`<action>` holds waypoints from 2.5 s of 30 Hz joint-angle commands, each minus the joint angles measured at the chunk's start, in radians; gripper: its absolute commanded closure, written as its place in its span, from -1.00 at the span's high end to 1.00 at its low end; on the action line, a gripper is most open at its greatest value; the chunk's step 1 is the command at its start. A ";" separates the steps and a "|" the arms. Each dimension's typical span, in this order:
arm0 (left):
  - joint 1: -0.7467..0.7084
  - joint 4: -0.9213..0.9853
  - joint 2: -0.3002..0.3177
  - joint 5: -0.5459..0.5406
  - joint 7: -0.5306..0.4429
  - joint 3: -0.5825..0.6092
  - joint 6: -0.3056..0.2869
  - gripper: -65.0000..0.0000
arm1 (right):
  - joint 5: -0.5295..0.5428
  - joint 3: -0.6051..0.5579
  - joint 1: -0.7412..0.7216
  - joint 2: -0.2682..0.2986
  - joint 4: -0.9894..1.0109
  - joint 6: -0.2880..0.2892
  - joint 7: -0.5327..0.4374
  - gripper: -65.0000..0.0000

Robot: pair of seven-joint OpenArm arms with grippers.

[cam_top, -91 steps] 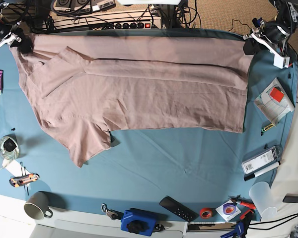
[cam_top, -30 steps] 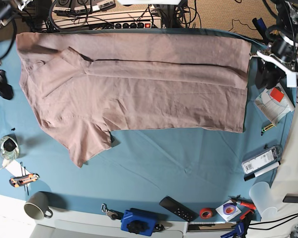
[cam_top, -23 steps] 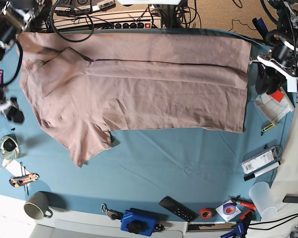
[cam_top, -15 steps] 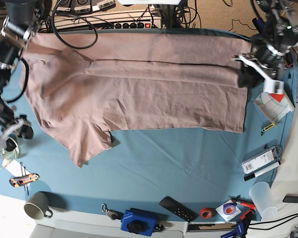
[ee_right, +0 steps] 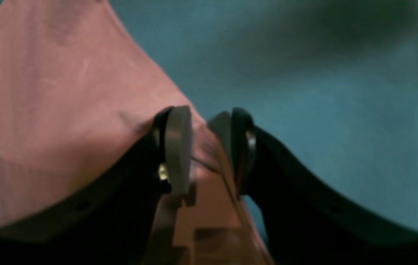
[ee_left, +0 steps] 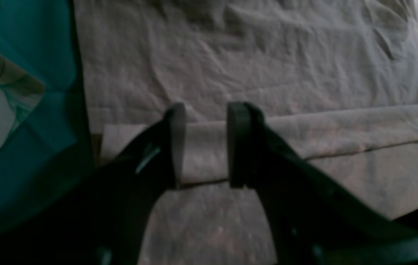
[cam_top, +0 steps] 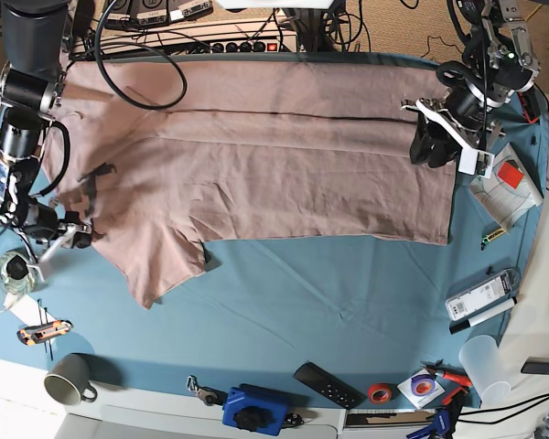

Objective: Fold the T-shirt properly
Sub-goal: 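Grasp the sleeve with the right gripper and fold it inward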

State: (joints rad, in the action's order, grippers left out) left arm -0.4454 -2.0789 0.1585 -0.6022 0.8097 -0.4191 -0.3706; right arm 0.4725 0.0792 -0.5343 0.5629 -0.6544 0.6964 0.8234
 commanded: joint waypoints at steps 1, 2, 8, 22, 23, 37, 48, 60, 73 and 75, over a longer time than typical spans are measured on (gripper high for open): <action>0.004 -0.018 0.008 -0.013 -0.025 -0.002 -0.004 -0.37 | -0.002 -0.021 -0.009 0.005 -0.005 0.002 0.019 -0.42; 0.006 -0.018 0.008 -0.013 -0.025 -0.002 -0.004 -0.37 | 0.002 -0.038 -0.006 0.000 -0.005 0.002 0.028 -0.42; 0.011 -0.018 0.008 -0.010 -0.024 -0.002 -0.004 -0.37 | 0.070 -0.060 0.019 -0.016 -0.006 -0.003 0.219 -0.77; 0.011 -0.018 0.008 -0.010 -0.025 -0.002 -0.004 -0.37 | 0.493 -0.058 0.027 0.082 -0.063 0.002 0.494 -1.00; 0.011 -0.018 0.008 -0.010 -0.025 -0.002 -0.004 -0.37 | 0.543 -0.058 0.036 0.095 -0.074 0.002 0.510 -1.00; 0.011 -0.018 0.008 -0.010 -0.025 -0.002 -0.004 -0.37 | 0.874 0.313 0.357 0.146 -0.304 0.002 0.573 -1.00; 0.011 -0.018 -0.017 -0.010 -0.025 -0.002 -0.004 -0.37 | 0.873 0.388 0.501 0.144 -0.465 0.002 0.573 -1.00; 0.011 -0.018 -0.017 0.004 -0.025 -0.002 -0.004 -0.37 | 0.968 0.412 0.465 0.163 -0.465 0.002 0.573 -0.42; 0.016 -0.017 -0.017 0.005 -0.025 -0.002 -0.004 -0.37 | 0.397 0.343 0.246 0.093 -0.444 0.002 0.319 -0.42; 0.016 -0.017 -0.017 0.005 -0.025 -0.002 -0.004 -0.37 | 0.349 0.299 0.232 0.073 -0.403 0.002 0.278 -0.42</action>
State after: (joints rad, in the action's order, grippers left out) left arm -0.4320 -2.0789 0.1360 -0.5865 0.8101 -0.4191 -0.3706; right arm 0.8070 0.3714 -0.2817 0.6083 -1.0435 0.6971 1.1152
